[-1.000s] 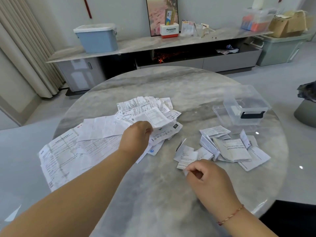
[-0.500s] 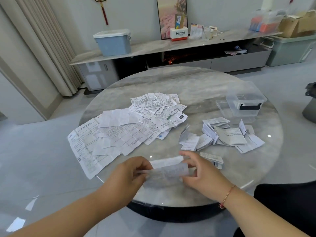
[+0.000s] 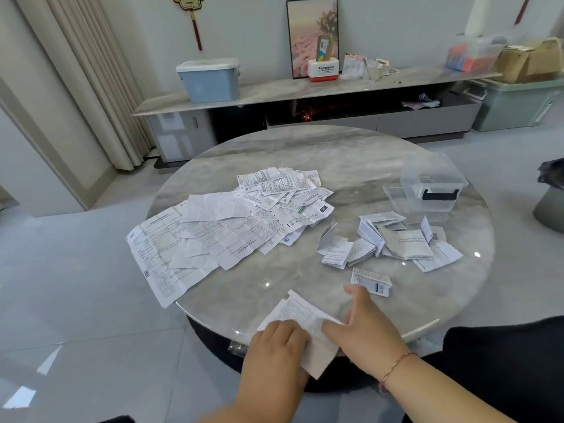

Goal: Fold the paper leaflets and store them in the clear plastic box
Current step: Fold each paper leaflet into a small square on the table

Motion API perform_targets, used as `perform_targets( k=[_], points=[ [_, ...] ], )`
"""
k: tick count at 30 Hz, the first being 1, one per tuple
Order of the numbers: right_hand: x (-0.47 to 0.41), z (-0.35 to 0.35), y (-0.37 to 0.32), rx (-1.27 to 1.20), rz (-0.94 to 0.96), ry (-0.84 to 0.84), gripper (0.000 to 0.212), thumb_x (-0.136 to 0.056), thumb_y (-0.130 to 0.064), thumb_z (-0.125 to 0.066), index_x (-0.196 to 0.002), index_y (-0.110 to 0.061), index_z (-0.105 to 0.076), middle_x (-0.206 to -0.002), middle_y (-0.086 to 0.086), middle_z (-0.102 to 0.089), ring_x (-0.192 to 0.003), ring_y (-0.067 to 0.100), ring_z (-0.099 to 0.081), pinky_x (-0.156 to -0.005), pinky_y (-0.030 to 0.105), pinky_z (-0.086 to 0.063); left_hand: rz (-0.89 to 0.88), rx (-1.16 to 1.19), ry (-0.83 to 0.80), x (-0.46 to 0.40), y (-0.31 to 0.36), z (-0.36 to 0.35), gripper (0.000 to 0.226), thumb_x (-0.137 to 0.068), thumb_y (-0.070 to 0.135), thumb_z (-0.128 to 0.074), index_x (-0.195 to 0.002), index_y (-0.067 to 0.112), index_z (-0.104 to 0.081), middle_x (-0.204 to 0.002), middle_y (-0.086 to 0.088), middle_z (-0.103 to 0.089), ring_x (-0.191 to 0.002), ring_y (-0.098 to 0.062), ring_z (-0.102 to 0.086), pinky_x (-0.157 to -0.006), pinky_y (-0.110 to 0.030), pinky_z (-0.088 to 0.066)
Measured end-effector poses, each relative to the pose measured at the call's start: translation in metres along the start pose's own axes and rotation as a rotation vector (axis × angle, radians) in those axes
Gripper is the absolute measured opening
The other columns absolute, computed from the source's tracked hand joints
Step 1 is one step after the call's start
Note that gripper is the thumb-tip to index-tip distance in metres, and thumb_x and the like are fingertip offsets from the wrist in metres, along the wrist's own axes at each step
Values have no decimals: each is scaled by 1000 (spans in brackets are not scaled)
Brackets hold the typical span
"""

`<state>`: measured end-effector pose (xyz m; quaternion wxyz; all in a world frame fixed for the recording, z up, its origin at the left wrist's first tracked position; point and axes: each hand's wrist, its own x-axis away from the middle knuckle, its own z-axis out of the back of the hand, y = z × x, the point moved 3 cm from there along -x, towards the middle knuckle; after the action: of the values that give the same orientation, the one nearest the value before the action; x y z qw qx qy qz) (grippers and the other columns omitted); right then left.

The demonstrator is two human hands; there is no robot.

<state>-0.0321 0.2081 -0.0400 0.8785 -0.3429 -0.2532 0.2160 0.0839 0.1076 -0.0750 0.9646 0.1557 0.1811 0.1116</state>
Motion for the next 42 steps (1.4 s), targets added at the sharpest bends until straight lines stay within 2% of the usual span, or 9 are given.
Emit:
perform_targets(
  k=[4,7,11,13,18,24,29,37,42],
  points=[
    [3,31,-15,143,479,-83,68,-57,-64,-67,-117,-42,-43,-102,-22,-48,-101,-1,-48,-82,8,-34,-77,154,5,2,-16,8,18,-66,15,-56,-79,27,-55,-89,15,-56,-71,-3,-53,-60,-11,-37],
    [2,25,-9,106,484,-358,70,-58,-53,-80,-115,-50,-40,-112,-21,-56,-107,-10,-49,-88,7,-36,18,350,33,-1,-23,13,17,-80,21,-57,-90,33,-52,-103,17,-53,-83,2,-54,-70,-8,-42],
    [-15,5,2,17,394,-155,39,-75,-28,-73,-102,-45,-50,-92,-13,-64,-75,-4,-57,-72,8,-44,316,517,34,0,-34,5,33,-83,23,-62,-101,44,-44,-95,13,-58,-80,-9,-60,-72,-29,-53],
    [-22,-4,4,32,377,-83,34,-78,-24,-68,-100,-42,-51,-80,-11,-59,-69,-1,-54,-70,11,-43,337,421,46,-2,-34,7,40,-84,19,-63,-103,46,-40,-107,19,-53,-89,-3,-57,-79,-19,-49],
    [-27,-16,2,264,389,4,43,-81,-28,-65,-119,-36,-47,-98,-12,-41,-87,6,-49,-80,19,-41,-86,-66,241,-7,-28,20,24,-73,10,-55,-92,19,-66,-105,1,-61,-95,-16,-52,-80,-27,-46],
    [-28,-18,3,353,592,2,41,-78,-30,-61,-119,-33,-58,-119,-11,-42,-110,7,-41,-96,21,-37,-341,-322,122,3,-15,-5,25,-73,24,-55,-90,15,-71,-86,2,-66,-68,-18,-58,-72,-28,-37],
    [-20,-21,5,491,767,-260,73,-70,-41,-25,-140,-29,-39,-150,-13,-29,-140,3,-15,-108,18,-5,-526,-368,253,7,-25,0,18,-83,7,-56,-91,11,-72,-86,-1,-68,-69,-17,-60,-91,-35,-47],
    [5,-22,19,457,829,-233,61,-65,-34,-58,-125,-23,-52,-120,-8,-51,-109,10,-43,-99,22,-36,-441,-297,240,9,-24,-3,7,-74,10,-64,-76,16,-60,-69,1,-57,-67,-18,-57,-91,-39,-45],
    [-5,-13,18,368,777,-150,36,-67,-44,-56,-101,-33,-60,-98,-15,-58,-93,-3,-40,-83,17,-35,-320,70,2,4,-33,-3,20,-78,14,-49,-97,22,-49,-113,10,-58,-86,-12,-64,-80,-24,-52]
  ],
)
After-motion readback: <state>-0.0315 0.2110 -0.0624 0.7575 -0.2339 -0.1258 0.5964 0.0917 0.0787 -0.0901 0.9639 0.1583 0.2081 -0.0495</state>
